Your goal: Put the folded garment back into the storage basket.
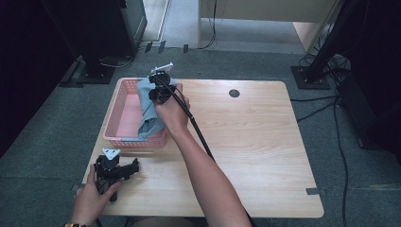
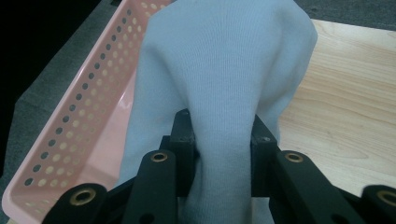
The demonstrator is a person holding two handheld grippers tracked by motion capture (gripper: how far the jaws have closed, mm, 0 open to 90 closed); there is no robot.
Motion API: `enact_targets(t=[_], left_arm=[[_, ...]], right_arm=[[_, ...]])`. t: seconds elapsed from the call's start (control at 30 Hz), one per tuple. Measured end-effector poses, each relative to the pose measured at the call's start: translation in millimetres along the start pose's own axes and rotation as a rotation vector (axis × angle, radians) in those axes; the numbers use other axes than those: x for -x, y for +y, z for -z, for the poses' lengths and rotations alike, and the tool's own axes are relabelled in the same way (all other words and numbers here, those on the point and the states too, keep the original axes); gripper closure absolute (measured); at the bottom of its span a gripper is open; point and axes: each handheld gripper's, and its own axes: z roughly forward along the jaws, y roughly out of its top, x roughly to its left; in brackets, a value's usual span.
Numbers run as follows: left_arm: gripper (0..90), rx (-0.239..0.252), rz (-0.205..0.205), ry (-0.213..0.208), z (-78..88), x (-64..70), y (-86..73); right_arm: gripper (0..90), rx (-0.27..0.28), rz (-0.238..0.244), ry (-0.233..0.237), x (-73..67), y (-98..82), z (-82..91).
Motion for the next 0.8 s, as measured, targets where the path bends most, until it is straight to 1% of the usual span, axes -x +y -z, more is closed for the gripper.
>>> enact_targets(t=[0.1, 0.13, 0.2, 0.23, 0.3, 0.33, 0.4, 0.6, 0.77, 0.8], left_arm=[[0.0, 0.0, 0.0, 0.0, 0.0, 0.0, 0.0], [0.0, 0.0, 0.0, 0.0, 0.0, 0.0, 0.0], [0.0, 0.0, 0.0, 0.0, 0.0, 0.0, 0.0], [0.0, 0.0, 0.0, 0.0, 0.0, 0.0, 0.0], [0.0, 0.0, 0.0, 0.0, 0.0, 0.0, 0.0], [0.0, 0.0, 0.0, 0.0, 0.0, 0.0, 0.0], [0.0, 0.0, 0.0, 0.0, 0.0, 0.0, 0.0], [0.0, -0.002, -0.003, 0.0, 0.2, -0.2, 0.0], [0.0, -0.003, -0.005, 0.0, 0.2, -0.3, 0.0], [0.0, -0.001, -0.001, 0.0, 0.1, -0.1, 0.0]], right_arm=[[71.5, -0.001, 0.006, 0.001, -6.0, 1.8, -4.2], [71.5, -0.001, 0.006, 0.001, -6.0, 1.8, -4.2], [71.5, -0.006, 0.009, -0.003, -11.8, 3.5, -8.4], [71.5, -0.006, 0.009, -0.003, -11.8, 3.5, -8.4], [71.5, -0.011, 0.012, -0.004, -17.4, 5.0, -12.2], [71.5, -0.011, 0.012, -0.004, -17.4, 5.0, -12.2], [71.5, -0.014, 0.017, -0.006, -22.8, 5.9, -15.8], [71.5, -0.016, 0.014, -0.014, -28.6, 8.5, -21.6], [71.5, -0.019, 0.015, -0.007, -36.1, 11.5, -24.7], [71.4, -0.018, 0.019, -0.005, -39.8, 12.1, -25.4]])
